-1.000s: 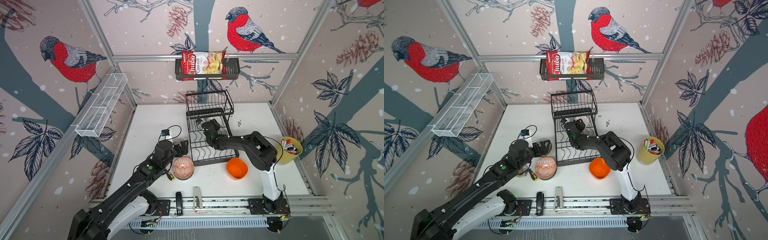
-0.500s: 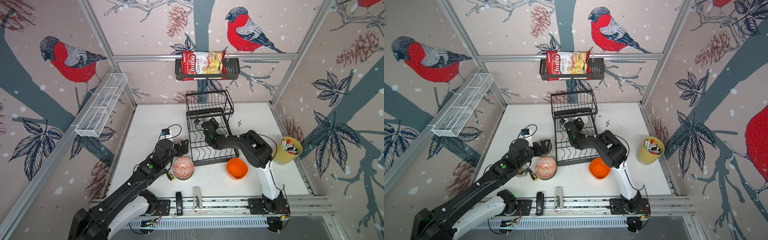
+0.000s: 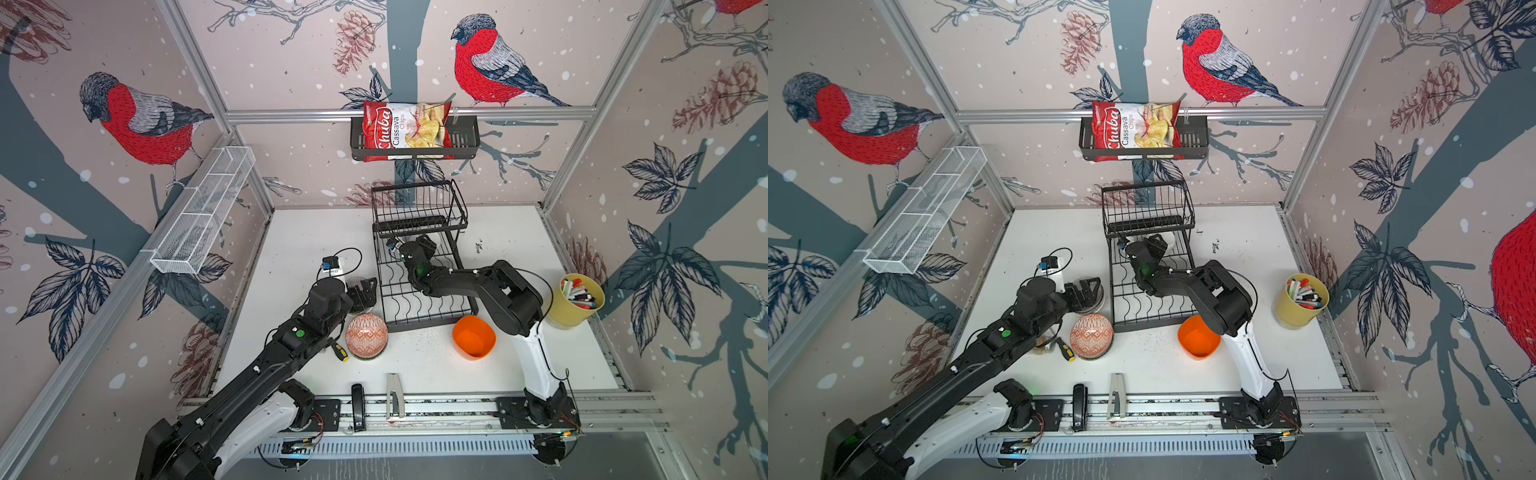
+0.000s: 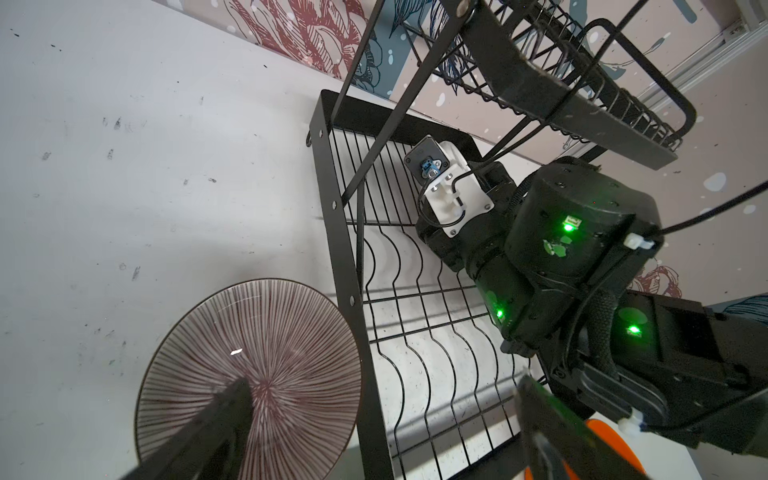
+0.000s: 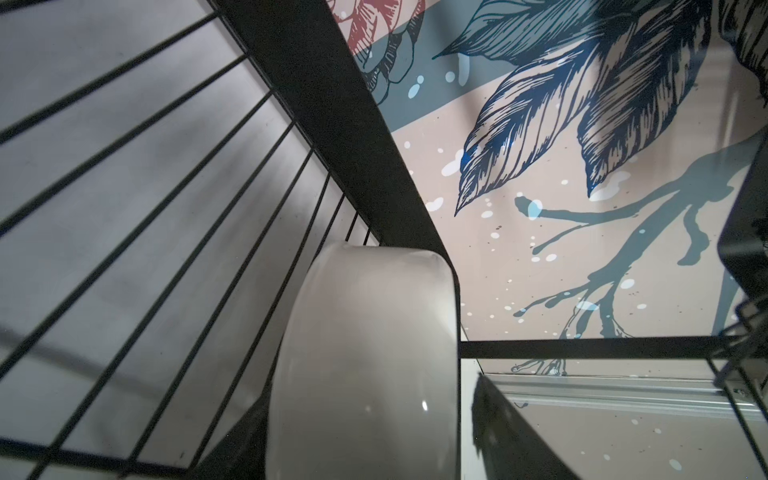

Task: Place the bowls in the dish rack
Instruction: 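Lower the white bowl upright into the rack slots with the right gripper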

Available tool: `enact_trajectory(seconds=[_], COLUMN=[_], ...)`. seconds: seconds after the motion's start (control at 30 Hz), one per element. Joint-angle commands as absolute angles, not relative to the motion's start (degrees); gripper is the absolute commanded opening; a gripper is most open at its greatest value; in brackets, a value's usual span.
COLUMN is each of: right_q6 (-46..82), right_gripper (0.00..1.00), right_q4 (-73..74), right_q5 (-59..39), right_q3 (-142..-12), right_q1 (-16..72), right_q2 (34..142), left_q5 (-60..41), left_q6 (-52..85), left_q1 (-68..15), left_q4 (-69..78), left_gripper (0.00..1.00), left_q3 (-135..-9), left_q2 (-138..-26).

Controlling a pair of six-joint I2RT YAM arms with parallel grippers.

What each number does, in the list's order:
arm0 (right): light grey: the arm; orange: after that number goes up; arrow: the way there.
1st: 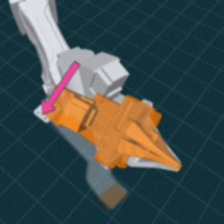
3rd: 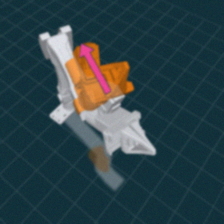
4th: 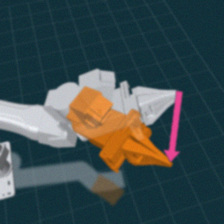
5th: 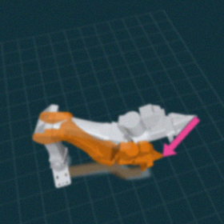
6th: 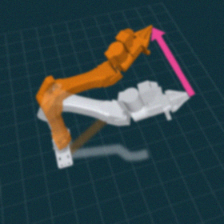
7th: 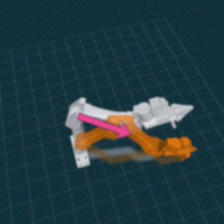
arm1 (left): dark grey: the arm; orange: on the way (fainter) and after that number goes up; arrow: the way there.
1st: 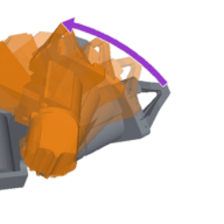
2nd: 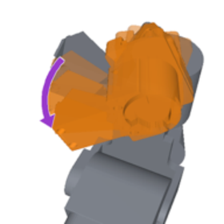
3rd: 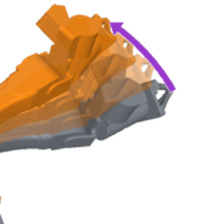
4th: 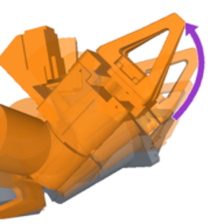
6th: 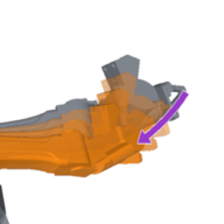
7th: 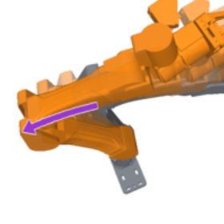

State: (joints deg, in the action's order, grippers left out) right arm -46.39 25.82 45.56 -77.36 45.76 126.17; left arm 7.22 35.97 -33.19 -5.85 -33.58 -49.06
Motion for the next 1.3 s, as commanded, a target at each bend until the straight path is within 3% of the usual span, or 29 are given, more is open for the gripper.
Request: enact_trajectory(seconds=[0.0, 0.6, 1.27], right_q6=[-44.0, -35.2, -19.1], right_gripper=[0.76, 1.00, 0.99], right_q4=[24.9, 20.3, 12.2], right_q5=[45.4, 42.5, 37.0], right_q3=[-77.9, -75.8, -72.2], right_q1=[46.1, 46.8, 49.0], right_q2=[126.2, 121.4, 113.7], left_q5=[7.3, 7.6, 7.5], left_q6=[35.4, 36.1, 37.1], left_q1=[-33.1, -33.1, -33.0], left_q4=[-6.8, -8.0, -8.4], left_gripper=[0.97, 0.97, 0.97], left_q3=[-34.2, -33.9, -33.1], left_q2=[-48.6, -47.3, -46.5])
